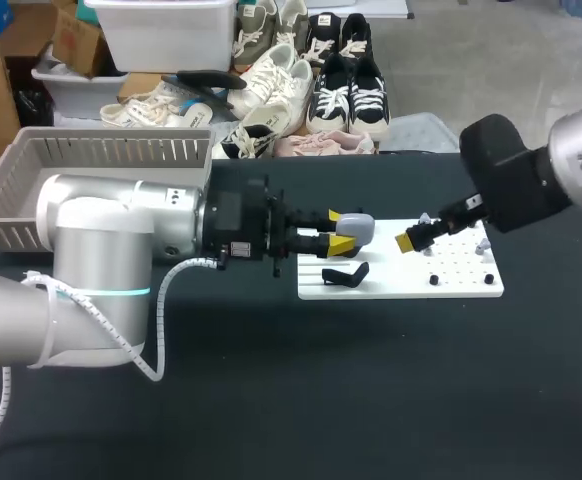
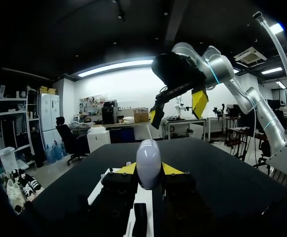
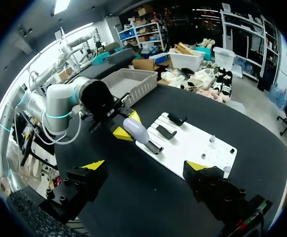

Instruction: Pick up each earbud case from the left stands, insert the matching earbuds, close the lid, and place the case in the box.

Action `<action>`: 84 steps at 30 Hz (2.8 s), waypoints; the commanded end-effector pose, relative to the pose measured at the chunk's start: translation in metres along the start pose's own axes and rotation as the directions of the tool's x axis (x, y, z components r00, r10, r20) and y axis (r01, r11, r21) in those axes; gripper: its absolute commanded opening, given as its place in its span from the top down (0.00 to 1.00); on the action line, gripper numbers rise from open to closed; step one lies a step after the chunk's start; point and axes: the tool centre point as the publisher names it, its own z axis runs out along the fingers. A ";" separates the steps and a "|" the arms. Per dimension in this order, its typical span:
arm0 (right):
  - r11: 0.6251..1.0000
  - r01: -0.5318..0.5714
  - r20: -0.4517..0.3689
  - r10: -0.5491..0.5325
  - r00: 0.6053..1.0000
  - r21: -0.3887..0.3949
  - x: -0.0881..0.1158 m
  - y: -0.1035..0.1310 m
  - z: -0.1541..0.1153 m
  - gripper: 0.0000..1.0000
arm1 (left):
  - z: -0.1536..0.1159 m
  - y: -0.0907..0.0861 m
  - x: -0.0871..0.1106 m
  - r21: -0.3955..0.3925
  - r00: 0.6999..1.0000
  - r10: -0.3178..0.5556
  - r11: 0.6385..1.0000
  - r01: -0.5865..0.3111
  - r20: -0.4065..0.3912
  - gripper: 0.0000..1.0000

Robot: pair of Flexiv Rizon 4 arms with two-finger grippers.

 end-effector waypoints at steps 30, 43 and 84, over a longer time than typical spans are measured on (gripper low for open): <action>0.997 0.025 -0.100 -0.017 0.995 0.075 -0.024 -0.002 0.057 0.00 | 0.000 0.001 0.001 0.003 1.000 0.000 1.000 0.000 0.001 1.00; 0.995 0.013 -0.115 -0.001 0.993 0.098 -0.026 -0.011 0.064 0.00 | 0.000 0.001 0.001 0.003 1.000 0.000 1.000 0.000 0.001 1.00; 0.789 0.203 -0.232 -0.078 0.970 0.580 -0.035 -0.084 0.002 0.00 | 0.000 0.001 0.001 0.003 1.000 0.000 1.000 0.000 0.001 1.00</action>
